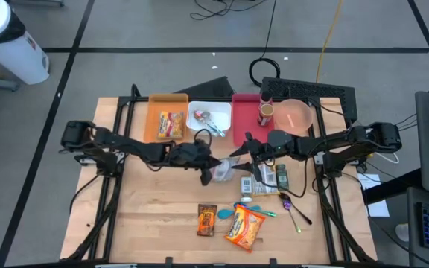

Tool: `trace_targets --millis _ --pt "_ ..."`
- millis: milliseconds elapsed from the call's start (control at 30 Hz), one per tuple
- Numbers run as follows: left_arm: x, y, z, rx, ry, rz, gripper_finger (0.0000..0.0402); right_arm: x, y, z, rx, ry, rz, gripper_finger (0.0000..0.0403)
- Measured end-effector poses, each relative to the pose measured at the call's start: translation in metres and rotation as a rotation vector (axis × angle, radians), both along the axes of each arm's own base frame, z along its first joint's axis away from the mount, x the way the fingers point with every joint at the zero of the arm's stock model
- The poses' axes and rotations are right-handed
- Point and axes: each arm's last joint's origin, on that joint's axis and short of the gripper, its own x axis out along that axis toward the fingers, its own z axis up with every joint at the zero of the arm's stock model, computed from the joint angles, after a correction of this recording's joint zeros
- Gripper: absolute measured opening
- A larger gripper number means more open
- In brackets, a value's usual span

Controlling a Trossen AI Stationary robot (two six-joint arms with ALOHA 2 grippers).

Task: Pick & Place Food Item
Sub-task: Put the green noodle pack into the orange bin

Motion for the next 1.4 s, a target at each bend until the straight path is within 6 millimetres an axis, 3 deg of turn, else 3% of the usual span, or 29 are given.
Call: trace_targets --millis 267,733,1033,1233,1400 --pt "-0.007 -0.015 0.014 0.082 -0.034 0.018 0.0001 0.0 0.0 0.001 -0.008 -0.011 0.005 0.0216" --pt "-0.006 -0.019 0.019 0.127 -0.086 0.016 0.0001 -0.014 -0.001 -0.023 -0.056 -0.005 -0.078 0.0217" --pt "-0.005 -0.02 0.023 0.124 -0.125 -0.033 0.0 -0.016 -0.002 -0.026 -0.079 -0.008 -0.119 0.0206" --pt "-0.004 -0.02 0.025 0.143 -0.145 -0.037 0.0 -0.017 -0.002 -0.029 -0.078 0.019 -0.114 0.0177" --pt "-0.004 -0.02 0.025 0.147 -0.144 -0.031 0.0 -0.017 -0.002 -0.029 -0.082 0.019 -0.113 0.0115"
